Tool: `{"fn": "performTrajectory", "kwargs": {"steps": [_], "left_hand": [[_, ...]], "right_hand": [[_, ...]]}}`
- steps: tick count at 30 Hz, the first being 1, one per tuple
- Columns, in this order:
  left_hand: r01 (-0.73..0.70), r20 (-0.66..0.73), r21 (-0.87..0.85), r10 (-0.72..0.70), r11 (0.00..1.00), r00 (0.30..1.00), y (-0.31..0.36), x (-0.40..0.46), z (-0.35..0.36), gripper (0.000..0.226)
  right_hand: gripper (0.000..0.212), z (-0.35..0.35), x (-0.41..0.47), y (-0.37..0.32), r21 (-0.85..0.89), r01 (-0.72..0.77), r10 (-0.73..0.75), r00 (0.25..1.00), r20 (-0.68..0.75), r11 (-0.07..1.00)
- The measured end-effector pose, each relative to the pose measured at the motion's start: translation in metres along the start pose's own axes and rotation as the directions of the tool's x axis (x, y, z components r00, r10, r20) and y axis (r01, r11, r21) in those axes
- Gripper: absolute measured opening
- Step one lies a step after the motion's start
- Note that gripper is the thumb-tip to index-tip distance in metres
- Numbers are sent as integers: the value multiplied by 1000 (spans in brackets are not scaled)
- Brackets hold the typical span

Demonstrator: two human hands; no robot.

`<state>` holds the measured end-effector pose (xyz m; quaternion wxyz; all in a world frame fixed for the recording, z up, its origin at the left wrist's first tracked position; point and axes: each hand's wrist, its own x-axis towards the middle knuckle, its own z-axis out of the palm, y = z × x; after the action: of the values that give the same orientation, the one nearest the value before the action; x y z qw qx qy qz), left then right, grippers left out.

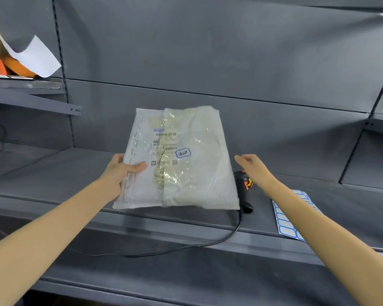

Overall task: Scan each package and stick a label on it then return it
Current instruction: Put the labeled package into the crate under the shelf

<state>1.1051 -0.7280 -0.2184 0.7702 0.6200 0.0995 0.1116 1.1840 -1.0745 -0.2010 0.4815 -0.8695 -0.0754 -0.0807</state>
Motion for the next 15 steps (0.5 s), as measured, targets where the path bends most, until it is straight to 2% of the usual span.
{"fn": "performTrajectory", "kwargs": {"steps": [3,5,6,9,15], "left_hand": [[-67,40,-106,72,992,997,10,-8,10,61],[-114,70,-151,126,982,990,15,-14,20,58],[-134,89,-163,150,977,985,17,-16,26,59],[-190,145,-148,211,971,967,17,-28,47,63],[-175,299,-177,223,969,928,-1,-60,106,68]], "right_hand": [[45,2,-4,-17,302,-20,-18,992,122,953],[53,-7,-7,-24,523,-76,-3,989,147,849],[56,-14,-10,-27,581,-76,-23,987,161,811],[60,-46,-24,-42,557,-2,-94,985,143,831],[54,-108,-74,-27,476,61,-72,997,4,877]]}}
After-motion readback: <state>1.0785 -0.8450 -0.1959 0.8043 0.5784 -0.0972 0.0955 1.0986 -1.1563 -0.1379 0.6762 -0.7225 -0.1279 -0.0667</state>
